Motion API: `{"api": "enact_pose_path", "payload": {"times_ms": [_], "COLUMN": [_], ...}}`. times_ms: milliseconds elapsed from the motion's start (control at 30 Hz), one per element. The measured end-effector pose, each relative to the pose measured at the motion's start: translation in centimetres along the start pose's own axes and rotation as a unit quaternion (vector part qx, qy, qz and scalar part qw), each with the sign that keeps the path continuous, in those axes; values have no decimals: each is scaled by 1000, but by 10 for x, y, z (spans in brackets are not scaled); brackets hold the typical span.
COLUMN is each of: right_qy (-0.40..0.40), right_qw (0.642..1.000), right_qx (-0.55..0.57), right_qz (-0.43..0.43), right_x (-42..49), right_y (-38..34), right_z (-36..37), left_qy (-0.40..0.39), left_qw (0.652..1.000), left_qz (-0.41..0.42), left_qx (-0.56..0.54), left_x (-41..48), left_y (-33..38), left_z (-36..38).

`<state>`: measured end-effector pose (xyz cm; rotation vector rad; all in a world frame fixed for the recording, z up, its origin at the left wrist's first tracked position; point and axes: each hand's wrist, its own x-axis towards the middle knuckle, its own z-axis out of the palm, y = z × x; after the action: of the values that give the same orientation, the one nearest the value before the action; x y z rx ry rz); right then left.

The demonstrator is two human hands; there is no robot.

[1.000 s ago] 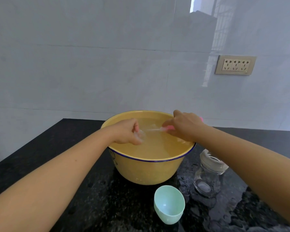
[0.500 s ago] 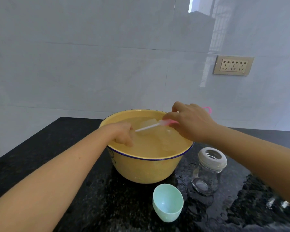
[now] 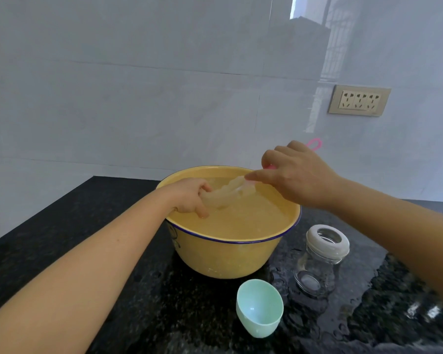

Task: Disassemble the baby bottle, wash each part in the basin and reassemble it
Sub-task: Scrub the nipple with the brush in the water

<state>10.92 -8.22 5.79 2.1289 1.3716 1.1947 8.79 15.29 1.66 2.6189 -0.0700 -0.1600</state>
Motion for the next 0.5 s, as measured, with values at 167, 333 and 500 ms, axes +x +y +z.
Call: {"api": "enact_pose_path", "payload": {"times_ms": [167, 333, 500], "right_qy": [-72, -105, -168], "right_qw": [997, 992, 985], "right_qx": [-2, 7, 18], "right_qz": [-24, -63, -41], "right_x": [11, 36, 58], "right_y": [1, -4, -8], "right_z": [-5, -11, -28], "left_qy": [25, 42, 39], "left_qw": [999, 993, 990], "left_qz": [34, 81, 102], "left_qx": [14, 69, 87], "left_x": [-1, -6, -8], "left_y": [0, 4, 5], "left_z": [2, 8, 7]}}
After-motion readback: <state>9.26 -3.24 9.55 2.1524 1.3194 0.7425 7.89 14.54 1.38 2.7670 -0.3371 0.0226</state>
